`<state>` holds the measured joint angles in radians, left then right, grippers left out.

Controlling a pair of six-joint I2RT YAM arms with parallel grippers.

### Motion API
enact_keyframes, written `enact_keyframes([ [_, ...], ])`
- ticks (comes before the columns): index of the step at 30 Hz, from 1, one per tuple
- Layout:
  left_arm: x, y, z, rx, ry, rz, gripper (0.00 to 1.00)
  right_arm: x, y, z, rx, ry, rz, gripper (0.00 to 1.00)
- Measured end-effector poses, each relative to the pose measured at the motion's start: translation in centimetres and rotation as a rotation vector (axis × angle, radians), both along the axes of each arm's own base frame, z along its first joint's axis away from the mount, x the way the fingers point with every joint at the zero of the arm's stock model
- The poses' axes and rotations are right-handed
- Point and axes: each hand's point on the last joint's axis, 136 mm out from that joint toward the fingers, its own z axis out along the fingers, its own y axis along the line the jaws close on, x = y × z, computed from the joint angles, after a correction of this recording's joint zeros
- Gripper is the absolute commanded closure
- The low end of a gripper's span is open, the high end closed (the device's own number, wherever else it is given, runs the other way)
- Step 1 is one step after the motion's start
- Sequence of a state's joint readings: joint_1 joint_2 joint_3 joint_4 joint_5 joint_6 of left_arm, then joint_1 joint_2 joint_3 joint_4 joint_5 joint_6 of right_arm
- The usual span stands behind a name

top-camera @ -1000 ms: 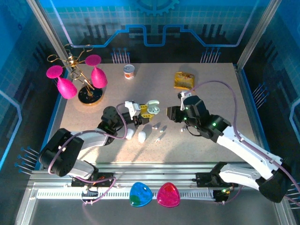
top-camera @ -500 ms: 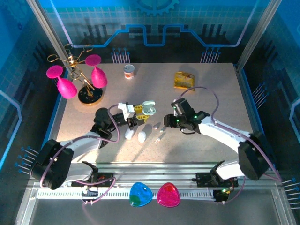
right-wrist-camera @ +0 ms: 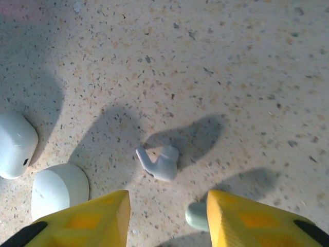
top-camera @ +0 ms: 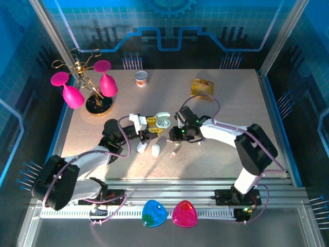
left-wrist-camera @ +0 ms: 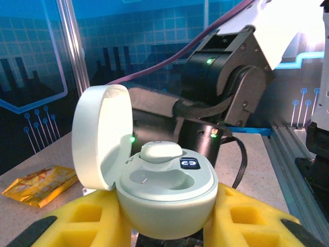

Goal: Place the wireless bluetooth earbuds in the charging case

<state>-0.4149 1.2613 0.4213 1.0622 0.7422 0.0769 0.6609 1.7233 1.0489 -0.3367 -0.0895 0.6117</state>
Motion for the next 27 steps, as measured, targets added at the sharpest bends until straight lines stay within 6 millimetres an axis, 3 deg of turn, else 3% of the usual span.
enact_keyframes([
  [14,-0.4,0.2,0.4,-0.004,-0.009,0.0,0.81,-0.9,0.0,-2.7,-0.022,0.061,0.039,0.59],
  [27,-0.6,0.1,0.3,-0.002,-0.008,-0.012,0.81,-2.6,-0.6,-2.0,-0.091,0.027,0.085,0.59],
])
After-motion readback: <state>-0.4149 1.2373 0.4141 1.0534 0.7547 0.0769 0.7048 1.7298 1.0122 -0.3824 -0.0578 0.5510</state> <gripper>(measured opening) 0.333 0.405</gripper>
